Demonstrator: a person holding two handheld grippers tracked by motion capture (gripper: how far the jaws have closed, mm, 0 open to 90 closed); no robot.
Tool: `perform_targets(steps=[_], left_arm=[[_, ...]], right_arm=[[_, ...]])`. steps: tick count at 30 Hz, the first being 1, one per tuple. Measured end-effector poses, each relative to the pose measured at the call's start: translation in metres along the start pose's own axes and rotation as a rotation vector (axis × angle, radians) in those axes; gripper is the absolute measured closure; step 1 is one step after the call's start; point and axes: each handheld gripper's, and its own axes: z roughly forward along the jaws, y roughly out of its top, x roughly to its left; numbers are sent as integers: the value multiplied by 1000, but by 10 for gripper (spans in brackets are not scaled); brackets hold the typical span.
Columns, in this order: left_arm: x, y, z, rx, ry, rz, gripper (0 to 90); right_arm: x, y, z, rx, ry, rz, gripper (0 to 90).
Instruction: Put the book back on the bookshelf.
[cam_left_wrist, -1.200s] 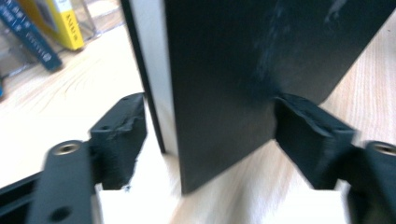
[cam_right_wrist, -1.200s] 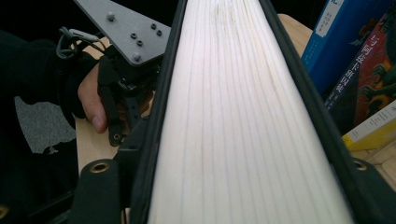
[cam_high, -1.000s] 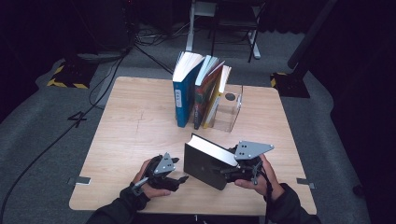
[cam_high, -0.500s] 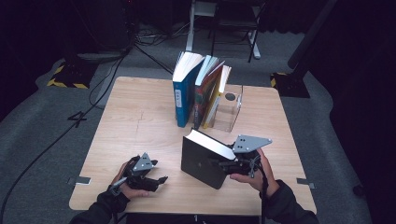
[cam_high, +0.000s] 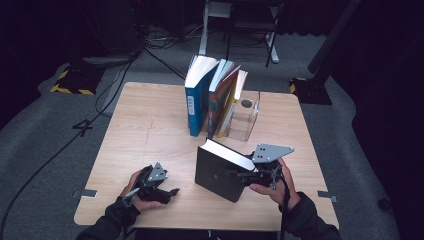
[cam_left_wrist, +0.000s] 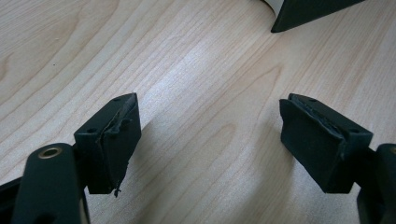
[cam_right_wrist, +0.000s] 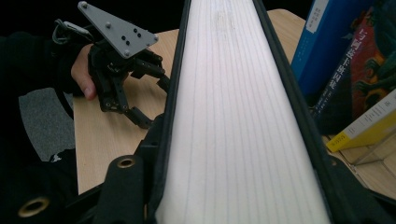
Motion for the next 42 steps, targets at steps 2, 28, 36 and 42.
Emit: perform_targets(steps=[2, 28, 36, 42], left_arm=[[0, 0, 0, 0, 0, 0, 204], [-1, 0, 0, 2, 6, -7, 202], [-1, 0, 0, 1, 6, -6, 203], [-1, 0, 0, -1, 8, -7, 205]], right_arm=[[-1, -1, -2, 2, -4, 12, 521], [-27, 1, -26, 27, -184, 45, 534], [-44, 8, -28, 35, -286, 69, 537], [-60, 17, -25, 35, -361, 117, 537]])
